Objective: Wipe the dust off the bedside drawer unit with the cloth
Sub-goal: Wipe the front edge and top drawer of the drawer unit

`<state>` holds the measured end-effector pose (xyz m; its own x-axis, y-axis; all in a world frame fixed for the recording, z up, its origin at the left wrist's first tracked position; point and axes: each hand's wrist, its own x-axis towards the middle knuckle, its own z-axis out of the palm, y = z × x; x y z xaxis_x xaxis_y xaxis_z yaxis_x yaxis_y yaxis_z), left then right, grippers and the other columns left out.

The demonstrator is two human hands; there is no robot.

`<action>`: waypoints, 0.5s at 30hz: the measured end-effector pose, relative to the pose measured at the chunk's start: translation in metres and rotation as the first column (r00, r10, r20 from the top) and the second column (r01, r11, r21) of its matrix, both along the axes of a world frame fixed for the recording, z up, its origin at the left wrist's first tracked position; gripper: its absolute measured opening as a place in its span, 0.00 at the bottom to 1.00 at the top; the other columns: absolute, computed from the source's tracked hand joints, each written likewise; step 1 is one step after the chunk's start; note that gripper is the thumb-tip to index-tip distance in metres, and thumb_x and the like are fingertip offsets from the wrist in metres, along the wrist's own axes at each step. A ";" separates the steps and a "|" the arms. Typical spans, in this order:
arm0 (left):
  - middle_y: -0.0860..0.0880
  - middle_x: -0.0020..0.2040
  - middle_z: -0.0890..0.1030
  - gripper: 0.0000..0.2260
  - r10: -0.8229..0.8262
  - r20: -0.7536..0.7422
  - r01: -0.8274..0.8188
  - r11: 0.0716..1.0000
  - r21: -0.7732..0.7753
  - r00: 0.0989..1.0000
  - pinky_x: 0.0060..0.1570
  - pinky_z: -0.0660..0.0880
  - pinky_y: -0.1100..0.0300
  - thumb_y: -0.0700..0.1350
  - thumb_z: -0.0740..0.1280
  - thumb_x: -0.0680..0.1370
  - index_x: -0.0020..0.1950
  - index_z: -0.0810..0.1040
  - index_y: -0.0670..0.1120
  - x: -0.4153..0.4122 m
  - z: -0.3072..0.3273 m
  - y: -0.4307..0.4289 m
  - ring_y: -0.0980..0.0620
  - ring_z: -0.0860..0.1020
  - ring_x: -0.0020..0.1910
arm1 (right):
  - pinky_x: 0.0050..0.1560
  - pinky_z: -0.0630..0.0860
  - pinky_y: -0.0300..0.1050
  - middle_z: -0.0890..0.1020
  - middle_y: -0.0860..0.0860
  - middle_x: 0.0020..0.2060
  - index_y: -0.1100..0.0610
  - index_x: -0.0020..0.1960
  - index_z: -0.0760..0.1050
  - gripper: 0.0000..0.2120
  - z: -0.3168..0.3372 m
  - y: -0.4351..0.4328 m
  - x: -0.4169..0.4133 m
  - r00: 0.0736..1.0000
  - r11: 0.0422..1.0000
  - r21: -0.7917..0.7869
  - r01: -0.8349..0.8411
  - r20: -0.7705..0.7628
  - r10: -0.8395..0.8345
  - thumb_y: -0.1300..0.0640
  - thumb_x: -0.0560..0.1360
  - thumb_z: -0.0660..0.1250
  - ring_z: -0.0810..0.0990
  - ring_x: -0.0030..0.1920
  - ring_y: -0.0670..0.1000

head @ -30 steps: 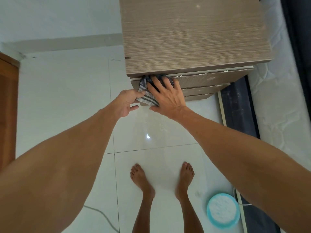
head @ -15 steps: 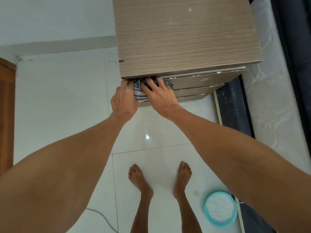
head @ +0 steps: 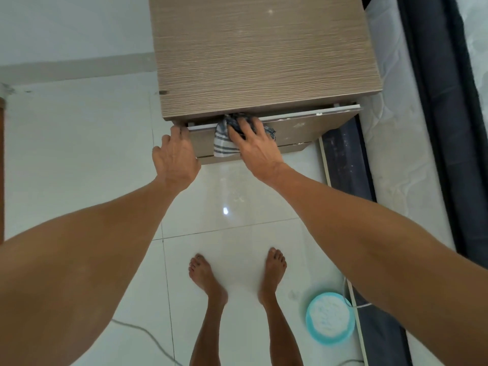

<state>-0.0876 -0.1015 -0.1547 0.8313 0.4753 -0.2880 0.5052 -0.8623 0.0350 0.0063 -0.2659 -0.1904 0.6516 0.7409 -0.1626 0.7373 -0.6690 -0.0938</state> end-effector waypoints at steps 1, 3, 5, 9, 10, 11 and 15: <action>0.40 0.62 0.71 0.26 0.008 -0.013 -0.007 1.000 0.007 1.000 0.42 0.70 0.48 0.38 0.69 0.71 0.67 0.66 0.38 0.001 0.000 -0.003 0.40 0.74 0.54 | 0.59 0.77 0.63 0.64 0.60 0.73 0.55 0.75 0.61 0.34 0.001 -0.009 0.005 1.000 1.000 -0.005 0.000 0.002 0.000 0.65 0.72 0.69 0.60 0.72 0.65; 0.40 0.63 0.70 0.28 0.025 -0.027 -0.025 1.000 0.009 0.999 0.44 0.71 0.46 0.39 0.70 0.71 0.68 0.65 0.38 0.003 0.000 -0.008 0.39 0.74 0.54 | 0.59 0.77 0.64 0.64 0.61 0.72 0.56 0.75 0.61 0.35 0.000 -0.027 0.015 1.000 1.000 -0.011 0.010 0.016 -0.009 0.67 0.72 0.68 0.60 0.72 0.65; 0.39 0.62 0.70 0.28 0.039 -0.040 -0.038 0.999 0.018 0.998 0.45 0.70 0.46 0.40 0.70 0.71 0.68 0.64 0.38 0.005 0.000 -0.012 0.39 0.74 0.55 | 0.55 0.78 0.64 0.66 0.62 0.71 0.58 0.74 0.63 0.36 -0.003 -0.044 0.025 0.999 1.000 -0.013 0.025 0.037 -0.024 0.68 0.70 0.70 0.62 0.70 0.67; 0.39 0.63 0.69 0.29 0.066 -0.060 -0.064 0.997 0.037 0.996 0.47 0.70 0.46 0.42 0.70 0.71 0.69 0.63 0.38 0.009 -0.002 -0.019 0.38 0.73 0.55 | 0.52 0.79 0.66 0.68 0.63 0.70 0.59 0.73 0.65 0.38 -0.010 -0.076 0.044 0.995 0.997 -0.011 0.078 0.063 -0.078 0.70 0.66 0.72 0.64 0.69 0.68; 0.39 0.63 0.69 0.30 0.076 -0.068 -0.073 0.996 0.044 0.995 0.47 0.70 0.46 0.42 0.70 0.71 0.69 0.62 0.38 0.009 -0.003 -0.021 0.38 0.73 0.55 | 0.52 0.79 0.66 0.68 0.63 0.70 0.59 0.74 0.65 0.39 -0.010 -0.084 0.048 0.994 0.996 -0.010 0.089 0.065 -0.088 0.71 0.65 0.72 0.64 0.69 0.68; 0.39 0.63 0.69 0.30 0.088 -0.079 -0.084 0.995 0.051 0.993 0.48 0.70 0.45 0.43 0.70 0.71 0.69 0.62 0.37 0.010 -0.004 -0.023 0.38 0.73 0.56 | 0.52 0.79 0.66 0.67 0.63 0.70 0.59 0.74 0.64 0.40 -0.010 -0.092 0.052 0.993 0.995 -0.008 0.100 0.067 -0.099 0.71 0.65 0.72 0.64 0.69 0.69; 0.38 0.68 0.66 0.35 0.136 -0.118 -0.124 0.987 0.100 0.984 0.55 0.71 0.41 0.45 0.70 0.71 0.72 0.58 0.36 0.014 -0.009 -0.032 0.37 0.72 0.60 | 0.54 0.77 0.66 0.65 0.64 0.72 0.60 0.75 0.63 0.41 -0.009 -0.124 0.067 0.987 0.989 -0.012 0.146 0.072 -0.145 0.73 0.65 0.72 0.62 0.71 0.69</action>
<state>-0.0740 -0.1333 -0.1635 0.7212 0.6064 -0.3350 0.6086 -0.7856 -0.1117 0.0730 -0.3896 -0.1989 0.7624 0.6351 -0.1241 0.6366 -0.7705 -0.0331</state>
